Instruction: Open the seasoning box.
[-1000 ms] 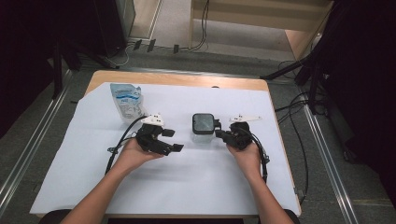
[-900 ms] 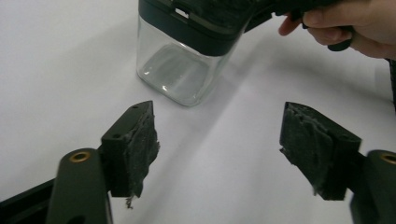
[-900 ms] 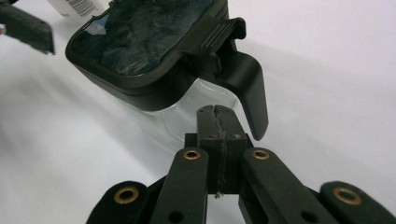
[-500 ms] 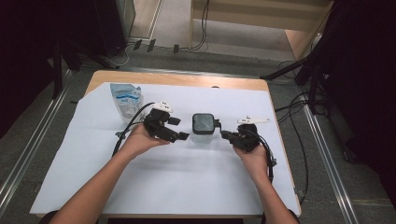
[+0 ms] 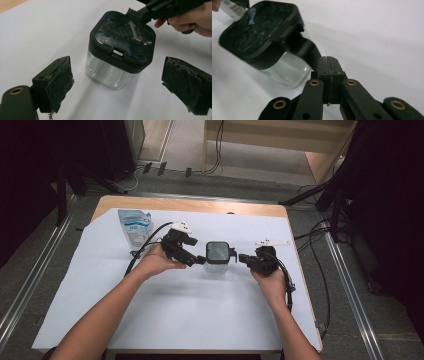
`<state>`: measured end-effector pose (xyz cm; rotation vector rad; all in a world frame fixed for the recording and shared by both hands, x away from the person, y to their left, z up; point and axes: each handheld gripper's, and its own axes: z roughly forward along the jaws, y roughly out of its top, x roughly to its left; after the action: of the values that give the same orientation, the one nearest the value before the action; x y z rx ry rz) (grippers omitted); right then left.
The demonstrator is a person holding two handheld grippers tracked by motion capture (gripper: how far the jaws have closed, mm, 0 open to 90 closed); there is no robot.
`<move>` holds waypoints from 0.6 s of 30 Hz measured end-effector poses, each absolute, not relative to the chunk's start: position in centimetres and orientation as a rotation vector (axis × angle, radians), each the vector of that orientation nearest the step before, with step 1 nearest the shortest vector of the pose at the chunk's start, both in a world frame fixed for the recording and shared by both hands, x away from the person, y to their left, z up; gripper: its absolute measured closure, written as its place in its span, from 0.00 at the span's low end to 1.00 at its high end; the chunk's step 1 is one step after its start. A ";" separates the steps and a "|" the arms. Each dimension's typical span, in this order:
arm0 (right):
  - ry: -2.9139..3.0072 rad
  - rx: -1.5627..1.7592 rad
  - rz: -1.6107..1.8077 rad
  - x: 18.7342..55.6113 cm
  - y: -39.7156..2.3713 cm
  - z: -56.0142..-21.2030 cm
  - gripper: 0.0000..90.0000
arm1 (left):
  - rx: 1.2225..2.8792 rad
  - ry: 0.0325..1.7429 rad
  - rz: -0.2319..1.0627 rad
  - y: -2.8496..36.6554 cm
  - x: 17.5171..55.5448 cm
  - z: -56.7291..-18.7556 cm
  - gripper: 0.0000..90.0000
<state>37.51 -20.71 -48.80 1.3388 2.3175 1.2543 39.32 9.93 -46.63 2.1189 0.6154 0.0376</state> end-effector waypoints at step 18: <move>2.321 1.348 1.268 38.0 -20.2 -49.2 1.00 | 2.133 0.583 -0.009 7.4 40.3 -49.0 0.15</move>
<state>37.98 -20.21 -49.21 1.3483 2.3211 1.2676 40.25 7.45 -49.02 2.1326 0.5834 -0.0092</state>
